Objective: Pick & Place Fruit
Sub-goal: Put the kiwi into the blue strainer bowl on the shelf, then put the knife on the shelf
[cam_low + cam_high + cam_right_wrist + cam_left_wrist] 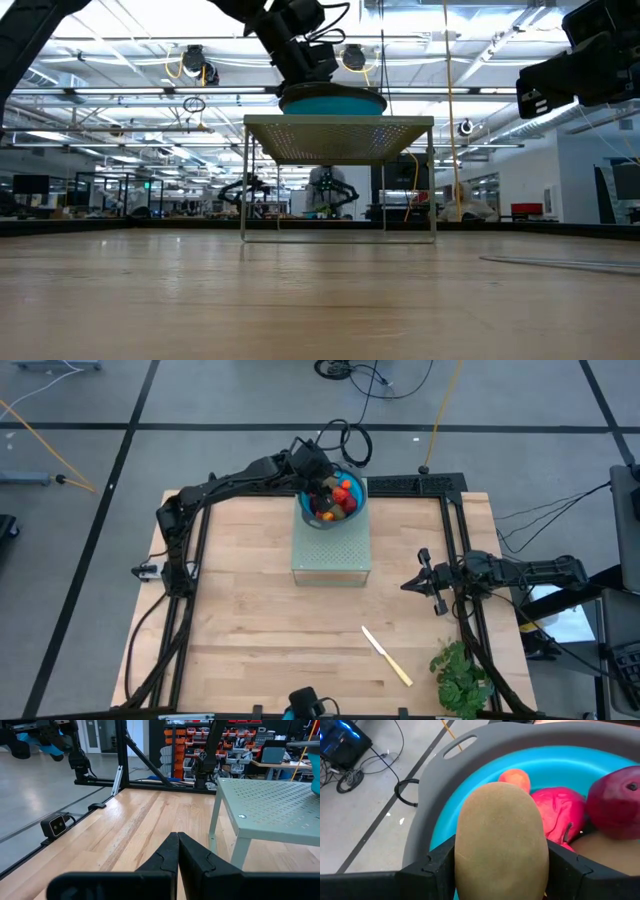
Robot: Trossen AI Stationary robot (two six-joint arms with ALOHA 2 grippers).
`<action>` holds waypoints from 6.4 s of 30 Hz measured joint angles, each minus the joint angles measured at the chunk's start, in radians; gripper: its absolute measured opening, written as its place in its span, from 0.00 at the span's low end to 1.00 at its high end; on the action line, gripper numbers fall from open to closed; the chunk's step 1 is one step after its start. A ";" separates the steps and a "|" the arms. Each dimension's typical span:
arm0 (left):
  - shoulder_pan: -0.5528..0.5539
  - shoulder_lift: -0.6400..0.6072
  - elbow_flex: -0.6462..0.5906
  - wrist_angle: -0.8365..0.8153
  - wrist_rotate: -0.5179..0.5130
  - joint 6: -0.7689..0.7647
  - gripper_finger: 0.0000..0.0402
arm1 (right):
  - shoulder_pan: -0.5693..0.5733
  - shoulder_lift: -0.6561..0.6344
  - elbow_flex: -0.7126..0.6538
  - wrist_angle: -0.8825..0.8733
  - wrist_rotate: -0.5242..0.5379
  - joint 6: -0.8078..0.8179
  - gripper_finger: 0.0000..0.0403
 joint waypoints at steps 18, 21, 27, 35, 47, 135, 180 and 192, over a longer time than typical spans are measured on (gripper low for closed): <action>0.000 -0.001 0.000 0.002 -0.005 0.003 0.71 | 0.000 0.000 0.000 0.000 0.000 0.000 0.00; 0.000 -0.002 0.000 0.003 -0.006 0.004 0.76 | 0.000 0.000 0.000 0.000 0.000 0.000 0.00; 0.000 -0.004 0.000 0.007 -0.009 0.003 0.81 | 0.000 0.000 0.000 0.000 0.000 0.000 0.00; -0.016 -0.033 -0.001 0.007 -0.033 0.003 0.81 | 0.000 0.000 0.000 0.000 -0.002 0.000 0.00; -0.073 -0.131 -0.001 0.001 -0.089 -0.079 0.81 | 0.000 0.000 0.000 -0.001 -0.004 0.000 0.00; -0.601 -0.674 -0.683 0.287 -0.035 -0.555 0.81 | 0.000 0.005 0.002 -0.013 -0.003 0.019 0.00; -0.684 -1.519 -1.427 0.551 -0.046 -0.511 0.81 | 0.003 0.140 0.001 0.244 0.076 0.211 0.00; -0.684 -1.666 -1.574 0.591 -0.035 -0.540 0.81 | 0.066 0.290 0.066 0.352 0.080 0.226 0.00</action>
